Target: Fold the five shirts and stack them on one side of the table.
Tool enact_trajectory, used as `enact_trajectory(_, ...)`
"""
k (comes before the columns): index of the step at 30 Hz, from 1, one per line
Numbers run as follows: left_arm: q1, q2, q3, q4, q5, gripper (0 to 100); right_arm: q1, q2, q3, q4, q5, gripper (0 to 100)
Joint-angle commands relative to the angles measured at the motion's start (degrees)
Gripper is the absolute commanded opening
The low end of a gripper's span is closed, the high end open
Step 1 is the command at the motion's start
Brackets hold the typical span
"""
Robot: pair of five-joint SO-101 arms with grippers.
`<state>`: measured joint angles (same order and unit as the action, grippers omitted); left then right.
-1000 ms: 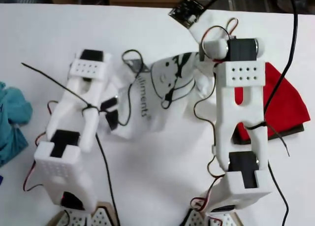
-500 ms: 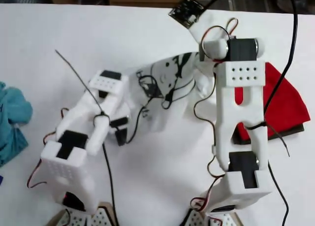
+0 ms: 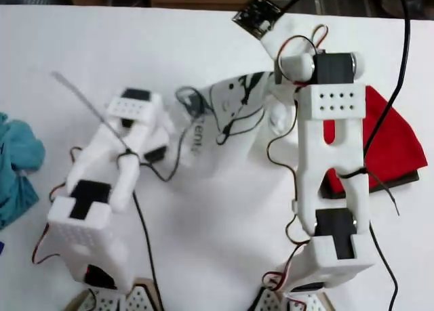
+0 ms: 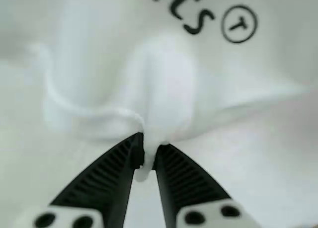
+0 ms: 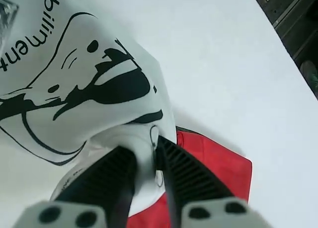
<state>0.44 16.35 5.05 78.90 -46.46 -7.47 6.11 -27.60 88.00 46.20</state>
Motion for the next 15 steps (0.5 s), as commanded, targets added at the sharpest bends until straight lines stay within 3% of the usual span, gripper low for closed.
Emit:
enact_trajectory(1,-2.2,-7.8,-7.2,8.2,1.4,2,-1.0,-4.0,-2.5,2.6,0.0,2.4)
enact_trajectory(9,-3.1,-24.1,-9.8,21.1,1.1,2,-11.2,-9.7,-0.8,12.7,0.6,2.4)
enact_trajectory(15,-12.4,-37.2,-9.7,21.4,1.3,2,-12.2,-23.9,7.7,13.0,4.7,2.2)
